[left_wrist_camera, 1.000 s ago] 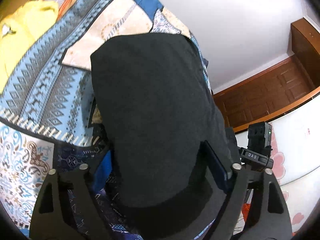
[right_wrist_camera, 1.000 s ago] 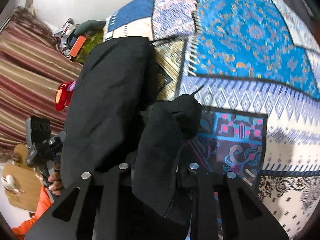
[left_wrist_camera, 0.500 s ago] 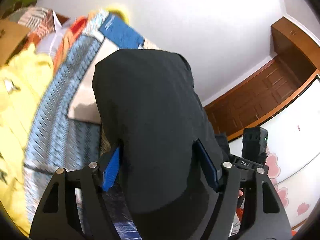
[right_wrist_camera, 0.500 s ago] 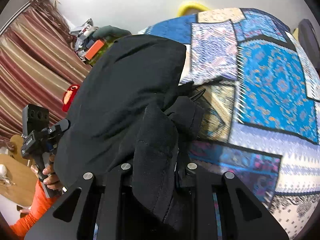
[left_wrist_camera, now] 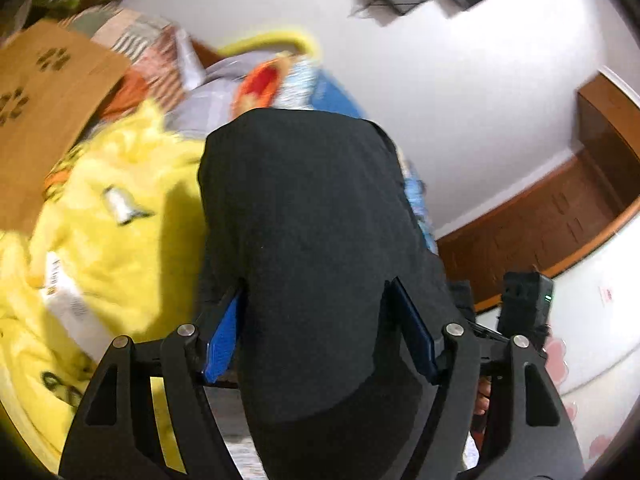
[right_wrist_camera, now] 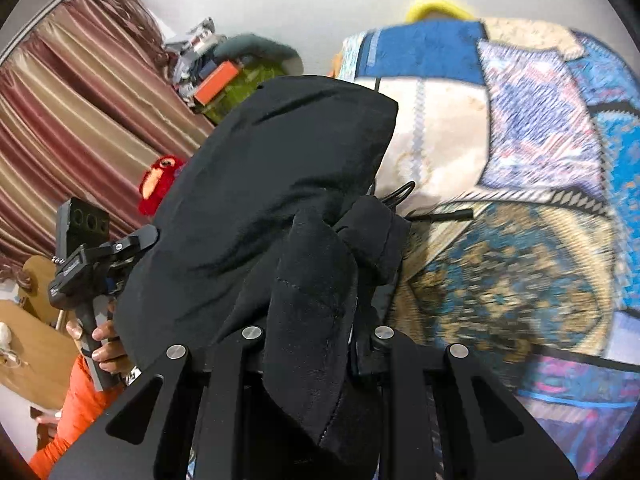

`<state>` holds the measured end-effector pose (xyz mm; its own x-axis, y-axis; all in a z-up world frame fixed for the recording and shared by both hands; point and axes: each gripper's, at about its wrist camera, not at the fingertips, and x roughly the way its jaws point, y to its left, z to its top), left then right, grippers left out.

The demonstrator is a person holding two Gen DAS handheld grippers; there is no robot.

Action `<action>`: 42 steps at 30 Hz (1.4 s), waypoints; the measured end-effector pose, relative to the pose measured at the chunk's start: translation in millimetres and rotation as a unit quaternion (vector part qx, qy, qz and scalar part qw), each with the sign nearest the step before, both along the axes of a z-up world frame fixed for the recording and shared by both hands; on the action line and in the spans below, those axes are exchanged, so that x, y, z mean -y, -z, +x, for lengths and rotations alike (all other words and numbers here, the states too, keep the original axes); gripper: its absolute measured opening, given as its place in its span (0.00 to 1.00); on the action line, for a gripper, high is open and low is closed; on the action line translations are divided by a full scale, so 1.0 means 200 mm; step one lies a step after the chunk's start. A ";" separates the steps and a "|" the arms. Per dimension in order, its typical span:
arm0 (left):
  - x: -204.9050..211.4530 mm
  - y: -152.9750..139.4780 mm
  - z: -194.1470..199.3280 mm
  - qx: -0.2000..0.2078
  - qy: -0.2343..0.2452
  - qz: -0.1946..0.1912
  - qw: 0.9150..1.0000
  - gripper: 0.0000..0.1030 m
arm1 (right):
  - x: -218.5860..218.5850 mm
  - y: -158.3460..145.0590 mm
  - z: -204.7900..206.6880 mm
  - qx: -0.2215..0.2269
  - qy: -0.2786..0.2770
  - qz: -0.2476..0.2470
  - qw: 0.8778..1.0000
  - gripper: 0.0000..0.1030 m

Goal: Fold large clothes

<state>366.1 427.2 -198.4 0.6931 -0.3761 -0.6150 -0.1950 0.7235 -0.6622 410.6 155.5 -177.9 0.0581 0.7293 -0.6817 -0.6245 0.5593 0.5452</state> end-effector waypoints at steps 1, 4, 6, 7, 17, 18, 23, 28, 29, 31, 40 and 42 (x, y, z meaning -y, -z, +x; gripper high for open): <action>-0.05 0.08 0.00 -0.019 -0.007 0.000 1.000 0.69 | -0.04 0.04 -0.01 -0.005 -0.002 -0.009 1.000 0.18; -0.13 0.28 -0.01 -0.065 -0.021 -0.007 0.998 0.69 | -0.15 0.21 -0.03 -0.018 -0.011 -0.048 0.999 0.19; -0.17 0.38 -0.03 -0.078 -0.023 -0.008 0.997 0.69 | -0.19 0.31 -0.06 -0.013 -0.009 -0.075 0.997 0.19; -0.18 0.40 -0.05 -0.073 -0.020 -0.011 0.997 0.69 | -0.19 0.33 -0.07 -0.003 -0.006 -0.088 0.996 0.20; -0.09 0.22 -0.11 -0.073 -0.012 0.133 0.988 0.69 | -0.05 0.22 -0.12 0.037 -0.013 -0.125 0.991 0.34; -0.09 0.20 -0.11 -0.072 -0.013 0.149 0.986 0.69 | -0.06 0.20 -0.15 0.053 -0.017 -0.130 0.990 0.34; -0.04 0.06 -0.18 -0.069 -0.014 0.200 0.977 0.69 | -0.11 0.08 -0.27 0.131 -0.033 -0.173 0.976 0.38; 0.09 -0.04 -0.21 -0.041 0.003 0.214 0.976 0.69 | -0.10 0.01 -0.27 0.194 0.001 -0.222 0.956 0.47; 0.12 -0.05 -0.20 -0.037 0.008 0.215 0.976 0.69 | -0.08 -0.01 -0.26 0.196 0.010 -0.221 0.955 0.47; 0.18 -0.05 -0.19 -0.034 0.014 0.219 0.975 0.69 | -0.03 -0.06 -0.22 0.188 0.030 -0.204 0.960 0.47; 0.41 0.01 -0.17 -0.033 0.011 0.305 0.952 0.69 | -0.11 -0.15 -0.27 0.184 0.014 -0.130 0.974 0.51; 0.44 0.08 -0.15 -0.047 0.019 0.321 0.946 0.69 | -0.19 -0.06 -0.30 0.176 -0.006 -0.137 0.975 0.52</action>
